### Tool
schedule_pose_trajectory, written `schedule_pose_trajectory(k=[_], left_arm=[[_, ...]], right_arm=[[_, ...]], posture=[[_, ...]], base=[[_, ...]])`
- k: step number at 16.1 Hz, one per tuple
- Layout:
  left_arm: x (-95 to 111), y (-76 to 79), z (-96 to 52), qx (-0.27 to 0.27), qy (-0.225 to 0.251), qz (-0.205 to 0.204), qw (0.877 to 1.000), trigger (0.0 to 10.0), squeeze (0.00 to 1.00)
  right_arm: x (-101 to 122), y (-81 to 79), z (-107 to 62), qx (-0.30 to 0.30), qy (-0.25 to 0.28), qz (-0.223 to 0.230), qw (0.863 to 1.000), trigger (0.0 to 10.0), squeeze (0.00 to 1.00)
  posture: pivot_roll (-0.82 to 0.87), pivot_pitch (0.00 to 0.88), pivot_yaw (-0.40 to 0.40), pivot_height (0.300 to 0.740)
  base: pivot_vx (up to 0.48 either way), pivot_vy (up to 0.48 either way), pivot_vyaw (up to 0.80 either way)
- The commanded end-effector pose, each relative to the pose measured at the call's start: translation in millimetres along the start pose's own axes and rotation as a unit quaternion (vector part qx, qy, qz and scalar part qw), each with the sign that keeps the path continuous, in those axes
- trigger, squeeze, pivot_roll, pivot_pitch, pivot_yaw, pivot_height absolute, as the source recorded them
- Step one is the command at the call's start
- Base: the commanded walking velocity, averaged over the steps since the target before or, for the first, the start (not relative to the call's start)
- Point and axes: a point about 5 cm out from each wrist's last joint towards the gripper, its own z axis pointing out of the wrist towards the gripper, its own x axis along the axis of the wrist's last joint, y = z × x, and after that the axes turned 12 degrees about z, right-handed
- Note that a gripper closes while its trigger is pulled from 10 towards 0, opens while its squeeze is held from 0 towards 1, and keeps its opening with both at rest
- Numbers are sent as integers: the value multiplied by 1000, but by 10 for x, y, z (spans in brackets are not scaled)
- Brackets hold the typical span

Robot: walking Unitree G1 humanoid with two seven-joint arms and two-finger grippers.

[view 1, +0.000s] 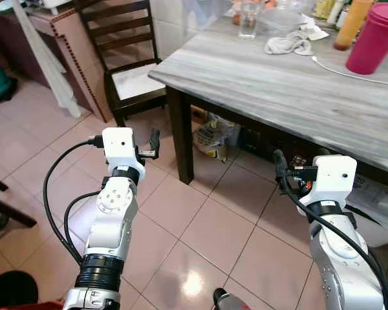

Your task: Setting the table

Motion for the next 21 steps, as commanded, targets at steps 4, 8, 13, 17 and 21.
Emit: schedule_pose_trajectory(k=[4,8,13,17,21], left_arm=[[10,39,-5,-10,-2,-2,1000,10000,0],[9,40,-12,-13,-3,-1,1000,10000,0],[5,31,-9,-12,-5,2,1000,10000,0],[25,59,1,-17,-1,0,1000,10000,0],[24,88,8,-26,-1,-3,1000,10000,0]], right_arm=[[27,-27,-22,-3,4,0,1000,10000,0],[8,-25,-58,-7,0,1,1000,10000,0],[13,-27,-47,-7,0,1,1000,10000,0],[16,-29,-47,-9,1,2,1000,10000,0],[12,-26,-55,-11,0,3,1000,10000,0]], posture=[[-322,181,113,740],[-325,194,115,740],[-324,196,116,740],[-326,196,119,740],[-328,198,121,740]], base=[[0,0,-800],[0,0,-800],[0,0,-800],[0,0,-800],[0,0,-800]])
